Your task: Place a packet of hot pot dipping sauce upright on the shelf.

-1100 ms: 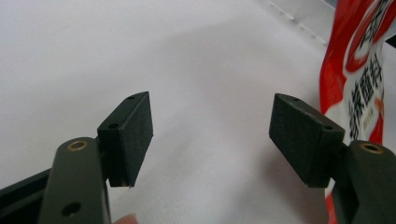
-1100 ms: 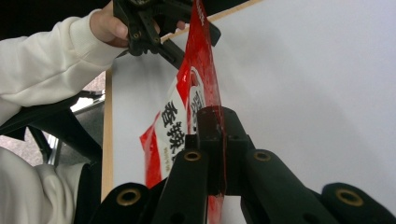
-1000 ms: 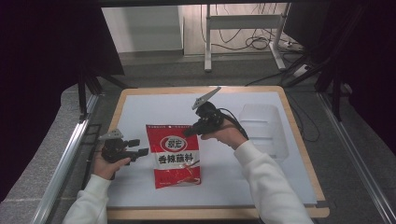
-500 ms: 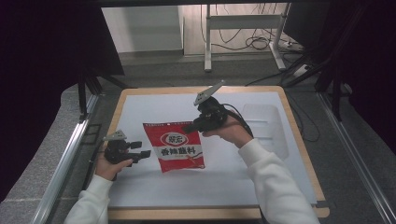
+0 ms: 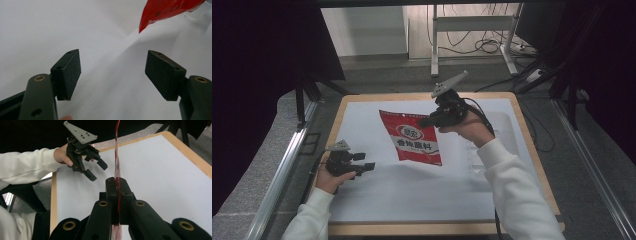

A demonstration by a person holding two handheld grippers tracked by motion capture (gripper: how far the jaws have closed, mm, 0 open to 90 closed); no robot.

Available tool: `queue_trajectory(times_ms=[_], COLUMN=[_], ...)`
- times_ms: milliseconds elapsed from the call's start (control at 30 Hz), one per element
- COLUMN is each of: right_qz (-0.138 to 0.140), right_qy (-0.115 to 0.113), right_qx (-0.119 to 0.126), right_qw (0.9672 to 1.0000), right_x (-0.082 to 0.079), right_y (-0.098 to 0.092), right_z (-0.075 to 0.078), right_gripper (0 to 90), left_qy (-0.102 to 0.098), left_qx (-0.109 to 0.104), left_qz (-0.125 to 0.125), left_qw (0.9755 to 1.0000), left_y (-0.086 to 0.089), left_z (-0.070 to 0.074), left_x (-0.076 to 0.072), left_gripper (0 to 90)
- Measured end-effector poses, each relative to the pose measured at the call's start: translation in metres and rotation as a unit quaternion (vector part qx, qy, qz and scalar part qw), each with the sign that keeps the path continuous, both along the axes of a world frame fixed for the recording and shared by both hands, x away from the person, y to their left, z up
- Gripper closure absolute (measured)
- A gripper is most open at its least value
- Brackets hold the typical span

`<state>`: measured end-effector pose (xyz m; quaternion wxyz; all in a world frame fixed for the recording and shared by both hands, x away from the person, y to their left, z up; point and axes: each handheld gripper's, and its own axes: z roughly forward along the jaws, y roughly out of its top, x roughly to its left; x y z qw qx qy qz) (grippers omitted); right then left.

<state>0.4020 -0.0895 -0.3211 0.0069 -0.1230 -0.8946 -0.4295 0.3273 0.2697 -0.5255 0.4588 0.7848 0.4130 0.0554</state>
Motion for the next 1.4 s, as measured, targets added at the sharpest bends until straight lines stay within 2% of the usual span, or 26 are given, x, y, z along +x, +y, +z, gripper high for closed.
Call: queue_trajectory(times_ms=[233, 467, 533, 900, 1400], right_qz=[-0.013, -0.029, -0.039, -0.064, -0.098], right_qy=[-0.008, -0.008, -0.009, -0.016, -0.017], right_qx=[0.008, 0.006, 0.005, 0.012, 0.023], right_qw=[0.9999, 0.9995, 0.9992, 0.9978, 0.9948], right_x=[0.009, 0.017, 0.021, 0.033, 0.048], right_y=[-0.019, -0.036, -0.047, -0.080, -0.118], right_z=[0.006, 0.007, 0.009, 0.021, 0.028], right_gripper=[89.5, 89.5, 89.5, 89.6, 89.6], left_qy=[0.001, -0.001, -0.003, -0.004, -0.004], left_qx=[0.009, 0.015, 0.020, 0.021, 0.023], left_qz=[0.000, 0.000, 0.000, 0.009, 0.010], left_qw=[1.0000, 0.9999, 0.9998, 0.9997, 0.9997], left_y=[-0.001, -0.003, -0.005, -0.003, -0.004], left_z=[-0.002, -0.002, -0.002, 0.000, 0.000], left_x=[0.000, -0.005, -0.007, -0.016, -0.015], left_gripper=[28.4, 28.5, 28.5, 28.4, 28.6])
